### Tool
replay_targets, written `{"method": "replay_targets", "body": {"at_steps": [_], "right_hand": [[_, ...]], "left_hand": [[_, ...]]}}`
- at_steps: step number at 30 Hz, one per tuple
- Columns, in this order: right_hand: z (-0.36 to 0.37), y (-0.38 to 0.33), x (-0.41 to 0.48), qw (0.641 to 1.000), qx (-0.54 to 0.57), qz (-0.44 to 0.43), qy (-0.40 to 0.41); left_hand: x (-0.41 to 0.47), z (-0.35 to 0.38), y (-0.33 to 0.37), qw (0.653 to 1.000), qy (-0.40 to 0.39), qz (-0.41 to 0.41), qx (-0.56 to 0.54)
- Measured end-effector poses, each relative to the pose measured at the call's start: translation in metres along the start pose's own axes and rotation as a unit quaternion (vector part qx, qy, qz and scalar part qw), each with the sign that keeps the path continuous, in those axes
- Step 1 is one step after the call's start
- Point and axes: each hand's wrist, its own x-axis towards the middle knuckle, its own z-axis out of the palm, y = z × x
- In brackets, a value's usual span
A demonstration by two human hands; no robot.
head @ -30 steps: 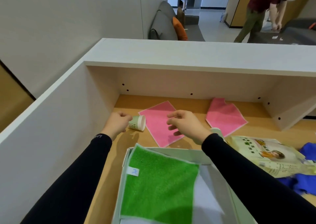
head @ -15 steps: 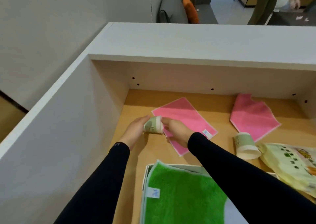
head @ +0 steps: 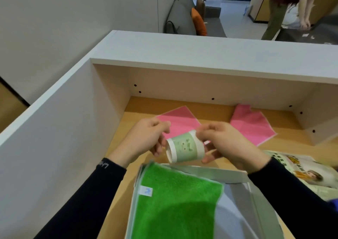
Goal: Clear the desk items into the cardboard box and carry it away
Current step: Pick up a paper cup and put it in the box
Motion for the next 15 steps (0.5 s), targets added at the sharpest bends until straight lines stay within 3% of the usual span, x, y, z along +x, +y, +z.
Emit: {"method": "replay_targets", "body": {"at_steps": [2, 4, 6, 11, 15], "right_hand": [[-0.005, 0.012, -0.027, 0.999, -0.019, 0.031, -0.029], [-0.014, 0.024, -0.044, 0.995, -0.062, 0.056, -0.055], [-0.032, 0.035, -0.048, 0.996, -0.080, 0.046, -0.015], [-0.095, 0.062, -0.034, 0.981, 0.032, 0.027, 0.189], [-0.118, 0.087, -0.023, 0.973, 0.070, 0.047, 0.216]], "left_hand": [[-0.016, 0.011, -0.003, 0.997, -0.053, -0.027, 0.046], [-0.022, 0.020, -0.008, 0.984, -0.064, -0.036, 0.163], [-0.021, 0.028, -0.011, 0.963, -0.046, -0.025, 0.265], [0.000, 0.067, 0.009, 0.968, -0.049, 0.034, 0.242], [0.022, 0.112, 0.023, 0.978, -0.077, 0.040, 0.187]]}}
